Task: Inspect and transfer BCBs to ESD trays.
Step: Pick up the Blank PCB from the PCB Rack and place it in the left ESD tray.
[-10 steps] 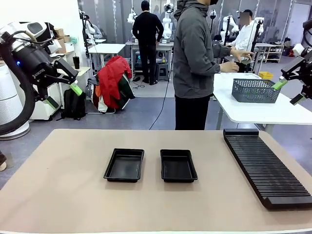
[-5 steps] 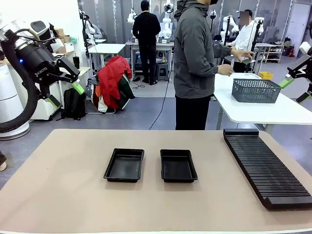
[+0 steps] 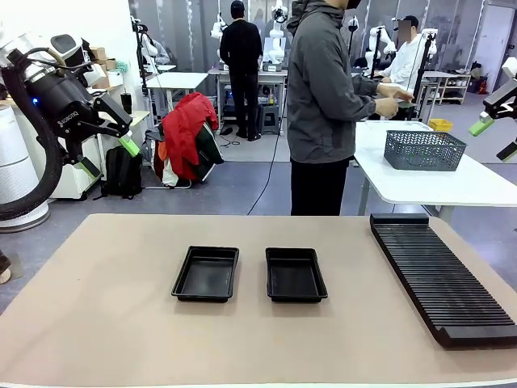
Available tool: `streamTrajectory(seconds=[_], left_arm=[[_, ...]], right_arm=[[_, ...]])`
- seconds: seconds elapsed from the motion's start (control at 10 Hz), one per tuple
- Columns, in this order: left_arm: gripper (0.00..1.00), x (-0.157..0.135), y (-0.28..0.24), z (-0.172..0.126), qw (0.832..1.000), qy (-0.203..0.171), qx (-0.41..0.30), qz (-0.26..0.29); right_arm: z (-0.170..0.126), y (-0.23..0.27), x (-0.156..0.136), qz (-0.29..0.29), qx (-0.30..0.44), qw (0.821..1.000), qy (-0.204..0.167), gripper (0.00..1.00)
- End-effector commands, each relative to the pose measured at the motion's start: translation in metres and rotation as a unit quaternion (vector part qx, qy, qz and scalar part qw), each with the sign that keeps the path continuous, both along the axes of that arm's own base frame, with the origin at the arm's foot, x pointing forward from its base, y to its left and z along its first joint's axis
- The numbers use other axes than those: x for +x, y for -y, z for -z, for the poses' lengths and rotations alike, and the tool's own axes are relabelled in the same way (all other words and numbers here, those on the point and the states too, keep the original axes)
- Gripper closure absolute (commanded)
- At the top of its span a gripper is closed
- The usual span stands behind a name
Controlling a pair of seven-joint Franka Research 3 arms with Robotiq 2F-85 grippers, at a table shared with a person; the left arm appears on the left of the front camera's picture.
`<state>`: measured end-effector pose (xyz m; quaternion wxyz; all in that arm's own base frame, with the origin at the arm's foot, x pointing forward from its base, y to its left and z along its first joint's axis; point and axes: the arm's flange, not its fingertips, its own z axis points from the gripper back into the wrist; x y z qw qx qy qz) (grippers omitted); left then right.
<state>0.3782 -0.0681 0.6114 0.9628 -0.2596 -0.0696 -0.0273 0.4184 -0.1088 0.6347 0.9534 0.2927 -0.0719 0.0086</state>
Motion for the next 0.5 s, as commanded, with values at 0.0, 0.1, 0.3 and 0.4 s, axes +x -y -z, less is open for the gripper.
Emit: streamTrajectory(seconds=[0.0,0.1,0.3,0.4], left_arm=[[0.0,-0.0004,-0.0003,0.0005,1.0,0.001,-0.001,0.0],[0.0,-0.0004,-0.0003,0.0005,1.0,0.001,-0.001,0.0],[0.0,-0.0004,-0.0003,0.0005,1.0,0.001,-0.001,0.0],[0.0,-0.0004,-0.0003,0.0005,1.0,0.001,-0.001,0.0]], right_arm=[[-0.0036,0.0088,-0.0013,-0.011,-0.008,1.0,0.0,0.0],[-0.0027,0.0079,-0.0037,-0.009,-0.019,1.0,0.01,0.0],[-0.0028,0.0014,-0.0005,0.0,-0.001,1.0,0.001,0.0],[-0.0028,0.0014,-0.0005,0.0,-0.001,1.0,0.001,0.0]])
